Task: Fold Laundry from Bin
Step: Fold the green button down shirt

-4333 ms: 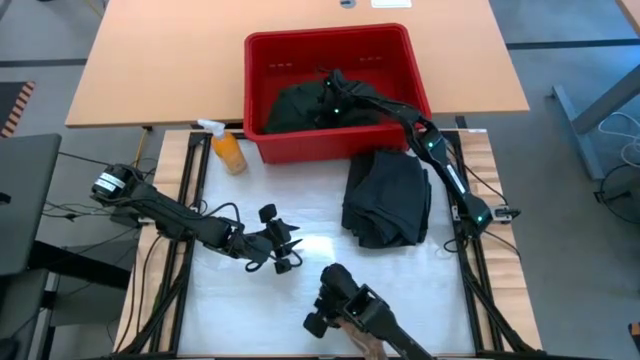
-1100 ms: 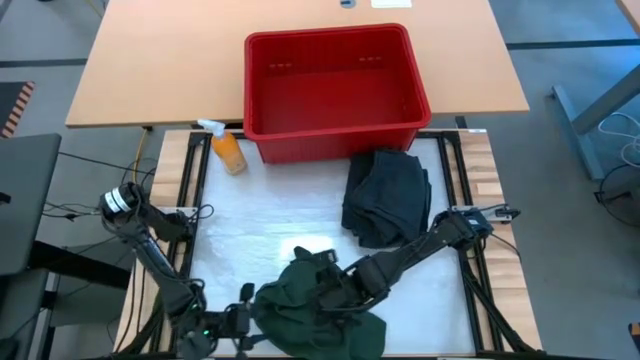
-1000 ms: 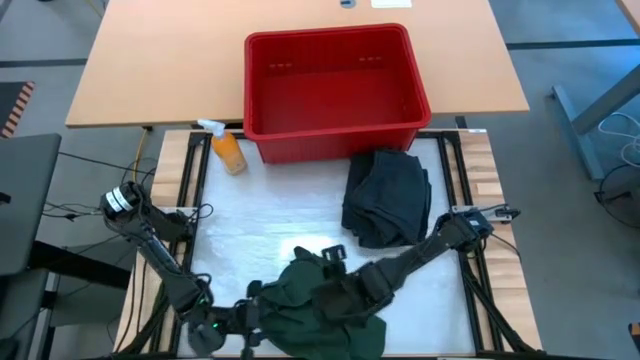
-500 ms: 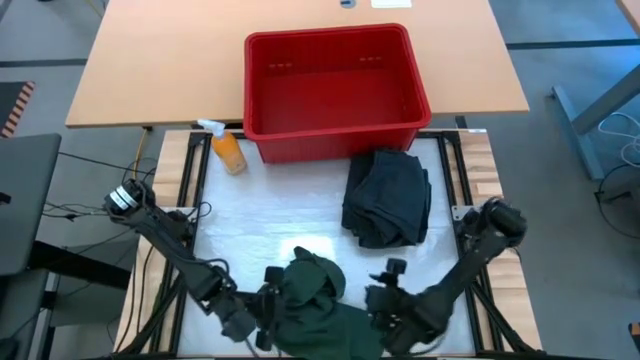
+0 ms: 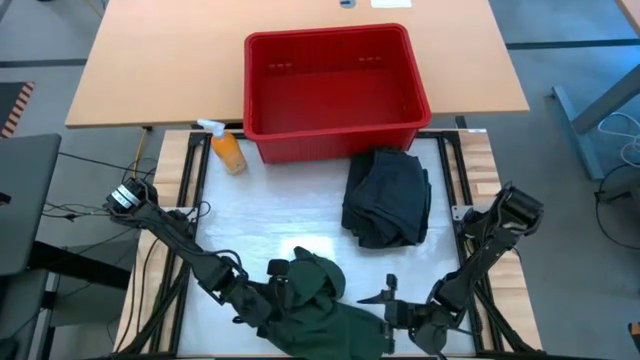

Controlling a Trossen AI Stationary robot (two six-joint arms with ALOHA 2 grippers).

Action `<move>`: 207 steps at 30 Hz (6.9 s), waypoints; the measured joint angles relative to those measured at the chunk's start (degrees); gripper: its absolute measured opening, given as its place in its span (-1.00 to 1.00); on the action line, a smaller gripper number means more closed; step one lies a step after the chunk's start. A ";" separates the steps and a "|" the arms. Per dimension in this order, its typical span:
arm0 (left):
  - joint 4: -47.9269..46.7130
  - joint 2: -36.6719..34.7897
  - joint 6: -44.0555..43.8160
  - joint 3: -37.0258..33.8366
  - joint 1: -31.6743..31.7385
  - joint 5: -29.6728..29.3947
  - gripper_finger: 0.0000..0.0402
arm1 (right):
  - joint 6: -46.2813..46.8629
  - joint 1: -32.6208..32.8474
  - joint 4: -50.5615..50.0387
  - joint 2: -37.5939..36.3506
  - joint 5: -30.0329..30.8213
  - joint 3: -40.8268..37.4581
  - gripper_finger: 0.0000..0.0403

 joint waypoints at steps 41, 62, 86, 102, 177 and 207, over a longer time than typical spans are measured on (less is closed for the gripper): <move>-33.25 -6.12 -11.97 11.98 -8.26 -33.05 -1.00 | 2.35 -16.44 -0.94 1.57 -16.56 0.04 -0.09; -31.55 -6.46 -8.94 11.82 -8.55 -32.82 -1.00 | -18.64 -21.61 -3.99 1.75 -28.55 8.10 -0.89; -30.77 -8.08 44.72 68.77 3.02 -51.18 -1.00 | -66.43 -45.06 -43.79 -2.81 -40.68 79.98 -0.91; -54.98 -11.19 7.92 47.25 -2.44 -28.24 -1.00 | -33.90 -38.52 -89.95 -1.40 -61.45 77.61 -0.91; -17.76 -10.37 -27.04 -8.08 -17.39 -15.14 -0.31 | -27.90 -21.03 -11.52 -0.62 -38.55 0.81 -0.39; -8.07 8.05 -20.25 -9.94 -7.15 2.45 -0.51 | -18.57 -27.98 -18.48 3.44 -37.86 0.83 0.05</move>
